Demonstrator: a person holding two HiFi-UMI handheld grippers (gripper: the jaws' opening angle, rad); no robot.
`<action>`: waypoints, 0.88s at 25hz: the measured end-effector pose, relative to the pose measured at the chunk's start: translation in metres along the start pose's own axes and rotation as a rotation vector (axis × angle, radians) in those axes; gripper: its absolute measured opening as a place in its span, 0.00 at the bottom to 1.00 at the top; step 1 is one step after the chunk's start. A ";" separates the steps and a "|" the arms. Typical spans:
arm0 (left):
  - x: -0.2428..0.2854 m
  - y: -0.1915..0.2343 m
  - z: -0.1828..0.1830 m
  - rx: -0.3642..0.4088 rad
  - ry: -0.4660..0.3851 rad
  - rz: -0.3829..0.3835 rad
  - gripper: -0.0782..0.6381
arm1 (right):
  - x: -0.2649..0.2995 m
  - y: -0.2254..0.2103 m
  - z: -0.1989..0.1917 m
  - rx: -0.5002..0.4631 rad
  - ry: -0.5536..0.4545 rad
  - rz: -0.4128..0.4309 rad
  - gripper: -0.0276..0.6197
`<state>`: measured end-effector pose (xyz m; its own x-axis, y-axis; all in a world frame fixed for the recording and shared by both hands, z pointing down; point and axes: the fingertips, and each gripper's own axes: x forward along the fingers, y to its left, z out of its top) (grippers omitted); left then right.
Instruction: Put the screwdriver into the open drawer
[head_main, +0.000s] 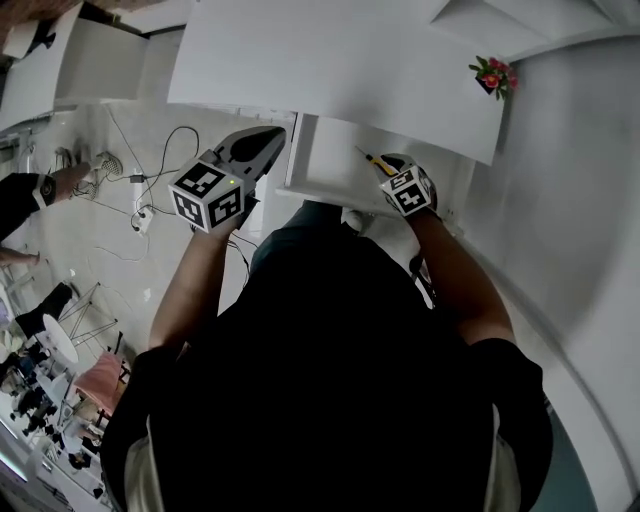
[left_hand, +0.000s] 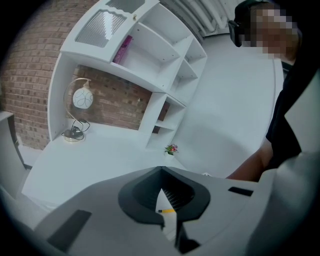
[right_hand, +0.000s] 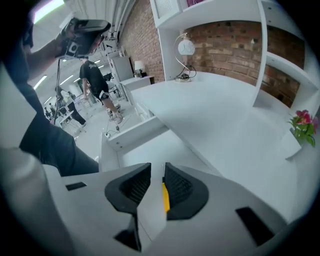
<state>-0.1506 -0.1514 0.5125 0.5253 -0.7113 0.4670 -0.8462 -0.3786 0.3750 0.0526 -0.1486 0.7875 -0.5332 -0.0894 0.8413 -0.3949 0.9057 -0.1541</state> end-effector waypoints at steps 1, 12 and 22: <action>-0.003 -0.005 0.000 0.002 -0.003 0.000 0.13 | -0.007 0.002 0.004 0.006 -0.018 -0.003 0.19; -0.033 -0.040 0.000 0.030 -0.038 0.001 0.13 | -0.078 -0.009 0.041 0.040 -0.183 -0.091 0.17; -0.053 -0.074 0.012 0.084 -0.070 -0.018 0.13 | -0.160 -0.023 0.062 0.101 -0.329 -0.198 0.15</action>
<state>-0.1167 -0.0930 0.4501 0.5358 -0.7422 0.4026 -0.8425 -0.4385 0.3129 0.1010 -0.1807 0.6241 -0.6441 -0.4016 0.6510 -0.5774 0.8135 -0.0694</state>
